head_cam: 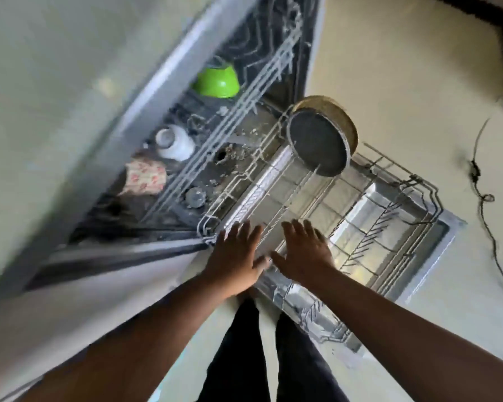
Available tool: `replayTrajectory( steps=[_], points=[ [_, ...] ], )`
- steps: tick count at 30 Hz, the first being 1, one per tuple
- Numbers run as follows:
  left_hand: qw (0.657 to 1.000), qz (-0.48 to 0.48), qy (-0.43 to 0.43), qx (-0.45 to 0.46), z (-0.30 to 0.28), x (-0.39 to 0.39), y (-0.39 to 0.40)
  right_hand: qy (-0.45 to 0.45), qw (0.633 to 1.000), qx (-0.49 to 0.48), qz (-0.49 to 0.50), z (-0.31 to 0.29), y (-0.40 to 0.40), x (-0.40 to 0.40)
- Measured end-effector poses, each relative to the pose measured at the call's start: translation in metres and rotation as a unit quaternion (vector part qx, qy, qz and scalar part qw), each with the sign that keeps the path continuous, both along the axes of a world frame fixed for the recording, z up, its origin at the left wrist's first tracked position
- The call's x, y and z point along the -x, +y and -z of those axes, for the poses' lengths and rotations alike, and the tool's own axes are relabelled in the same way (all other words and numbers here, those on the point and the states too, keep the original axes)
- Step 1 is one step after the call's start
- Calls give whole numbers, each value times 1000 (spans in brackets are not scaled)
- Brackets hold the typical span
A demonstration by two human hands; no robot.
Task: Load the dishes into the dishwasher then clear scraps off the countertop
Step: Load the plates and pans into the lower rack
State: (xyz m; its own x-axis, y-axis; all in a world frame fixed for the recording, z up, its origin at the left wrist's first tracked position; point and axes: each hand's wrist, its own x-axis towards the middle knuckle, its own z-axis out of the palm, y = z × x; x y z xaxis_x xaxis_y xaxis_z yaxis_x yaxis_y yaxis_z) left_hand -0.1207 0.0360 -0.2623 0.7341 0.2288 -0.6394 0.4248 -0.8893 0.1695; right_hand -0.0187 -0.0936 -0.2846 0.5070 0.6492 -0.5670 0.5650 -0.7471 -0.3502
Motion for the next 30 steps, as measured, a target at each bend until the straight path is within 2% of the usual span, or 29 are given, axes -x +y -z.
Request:
replayTrajectory(
  steps=[3, 8, 11, 16, 21, 24, 27, 30],
  points=[
    [999, 4, 6, -39, -51, 41, -6, -9, 996, 2, -89, -58, 4, 32],
    [995, -85, -24, -56, -121, 91, -15, -64, 976, -39, -206, -133, 22, 68],
    [984, -155, -52, -74, -149, 114, -18, -81, 959, -86, -258, -159, 35, 92],
    [959, -273, -50, -65, -179, 180, -16, -95, 923, -94, -361, -187, 63, 144],
    [920, -377, -75, -81, -203, 275, -18, -112, 884, -87, -445, -205, 87, 224],
    [891, -434, -90, -94, -218, 350, -28, -133, 845, -94, -509, -224, 97, 296],
    [852, -505, -96, -96, -235, 423, -44, -107, 804, -110, -574, -248, 104, 372],
    [820, -552, -110, -106, -258, 494, -55, -94, 781, -157, -597, -270, 113, 454]
  ],
)
